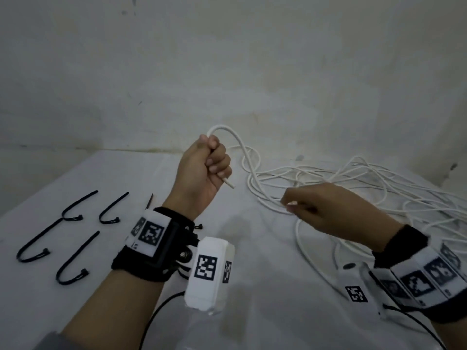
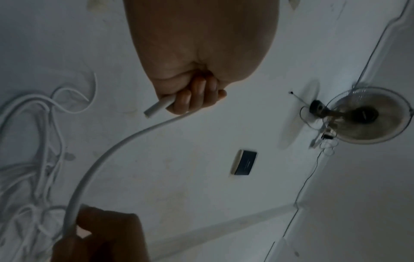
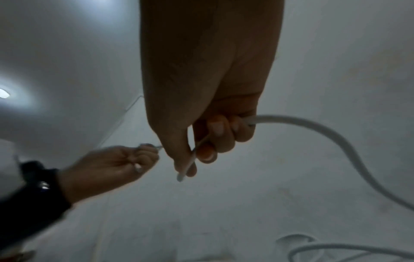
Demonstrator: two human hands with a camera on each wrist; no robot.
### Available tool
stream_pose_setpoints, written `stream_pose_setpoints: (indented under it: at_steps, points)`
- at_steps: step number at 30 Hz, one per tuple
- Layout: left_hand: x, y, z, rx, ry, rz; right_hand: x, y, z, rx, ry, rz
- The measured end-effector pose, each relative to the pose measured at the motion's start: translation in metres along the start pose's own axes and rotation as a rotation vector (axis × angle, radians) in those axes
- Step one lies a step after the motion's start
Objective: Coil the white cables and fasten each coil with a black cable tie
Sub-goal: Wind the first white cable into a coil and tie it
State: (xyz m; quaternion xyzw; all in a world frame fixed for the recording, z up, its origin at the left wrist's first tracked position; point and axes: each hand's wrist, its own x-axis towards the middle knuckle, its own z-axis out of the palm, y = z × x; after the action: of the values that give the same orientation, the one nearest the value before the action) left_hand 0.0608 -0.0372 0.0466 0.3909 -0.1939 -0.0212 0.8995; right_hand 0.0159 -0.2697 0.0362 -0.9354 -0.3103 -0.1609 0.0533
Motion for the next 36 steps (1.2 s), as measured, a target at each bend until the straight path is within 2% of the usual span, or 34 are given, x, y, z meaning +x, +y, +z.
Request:
stream_pose_setpoints:
  at_steps: [2, 8, 13, 18, 23, 31, 36]
  points:
    - [-0.001, -0.009, 0.003, 0.037, -0.002, -0.016, -0.004, -0.015, -0.007, -0.066, -0.023, -0.071]
    - [-0.007, -0.032, 0.015, 0.133, -0.022, -0.086, -0.001, -0.043, -0.021, -0.037, -0.062, -0.238]
    - [-0.024, -0.047, 0.021, 0.355, -0.136, -0.150, 0.008, -0.041, -0.036, 0.135, 0.028, -0.192]
    - [-0.033, -0.051, 0.022, 0.494, -0.227, -0.161, 0.014, -0.030, -0.038, 0.338, 0.192, -0.102]
    - [-0.032, -0.053, 0.016, 0.356, -0.244, -0.185, 0.023, -0.016, -0.025, 0.299, 0.291, -0.021]
    - [-0.024, -0.057, -0.001, 0.124, -0.315, -0.304, 0.042, -0.009, -0.006, 0.398, 0.265, 0.074]
    - [-0.015, -0.061, -0.009, -0.031, -0.298, -0.291, 0.053, 0.000, 0.000, 0.468, 0.287, 0.124]
